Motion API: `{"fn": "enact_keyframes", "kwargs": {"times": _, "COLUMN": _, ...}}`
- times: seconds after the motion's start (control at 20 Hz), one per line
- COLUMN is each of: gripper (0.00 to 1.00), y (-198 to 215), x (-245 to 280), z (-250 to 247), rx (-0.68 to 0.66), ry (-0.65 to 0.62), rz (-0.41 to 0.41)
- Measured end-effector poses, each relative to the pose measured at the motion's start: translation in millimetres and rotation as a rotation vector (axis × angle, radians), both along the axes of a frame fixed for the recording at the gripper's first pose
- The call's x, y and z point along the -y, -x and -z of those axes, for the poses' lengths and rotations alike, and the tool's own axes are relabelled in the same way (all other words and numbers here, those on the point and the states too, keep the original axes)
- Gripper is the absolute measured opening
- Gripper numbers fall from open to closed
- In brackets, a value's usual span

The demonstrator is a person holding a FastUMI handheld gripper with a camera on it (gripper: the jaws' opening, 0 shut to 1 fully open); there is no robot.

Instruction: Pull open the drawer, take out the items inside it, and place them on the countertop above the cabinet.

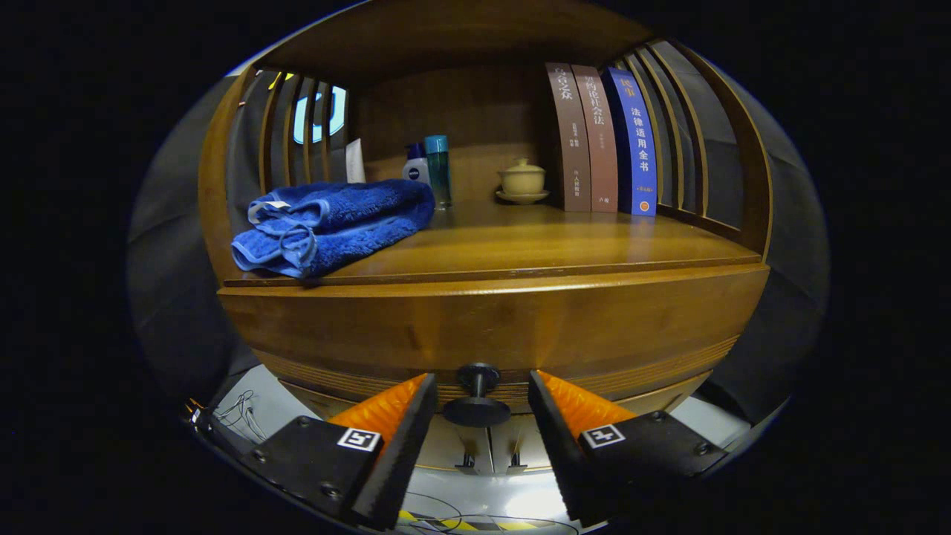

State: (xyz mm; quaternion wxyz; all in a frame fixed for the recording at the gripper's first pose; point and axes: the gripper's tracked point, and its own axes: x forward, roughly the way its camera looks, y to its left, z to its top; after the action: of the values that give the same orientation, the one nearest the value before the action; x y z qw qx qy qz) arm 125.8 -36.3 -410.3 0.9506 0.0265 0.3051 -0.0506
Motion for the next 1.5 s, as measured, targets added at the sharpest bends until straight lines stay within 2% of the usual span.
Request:
{"fn": "enact_keyframes", "kwargs": {"times": 0.2, "gripper": 0.45, "y": 2.5, "x": -3.1, "z": 1.0, "rx": -0.011, "ry": 0.000, "rz": -0.005}}
{"fn": "enact_keyframes", "kwargs": {"times": 0.25, "gripper": 0.38, "y": 3.9, "x": -3.6, "z": -1.1, "rx": -0.017, "ry": 0.004, "rz": -0.011}}
{"fn": "enact_keyframes", "kwargs": {"times": 0.55, "gripper": 0.38, "y": 3.6, "x": -3.2, "z": 0.3, "rx": -0.017, "ry": 0.017, "rz": -0.014}}
{"fn": "enact_keyframes", "kwargs": {"times": 0.75, "gripper": 0.38, "y": 21.6, "x": -5.0, "z": -4.5, "rx": -0.029, "ry": 0.017, "rz": -0.013}}
{"fn": "enact_keyframes", "kwargs": {"times": 1.5, "gripper": 0.37, "y": 151.9, "x": -19.9, "z": -34.8, "rx": -0.093, "ry": -0.013, "rz": 0.009}}
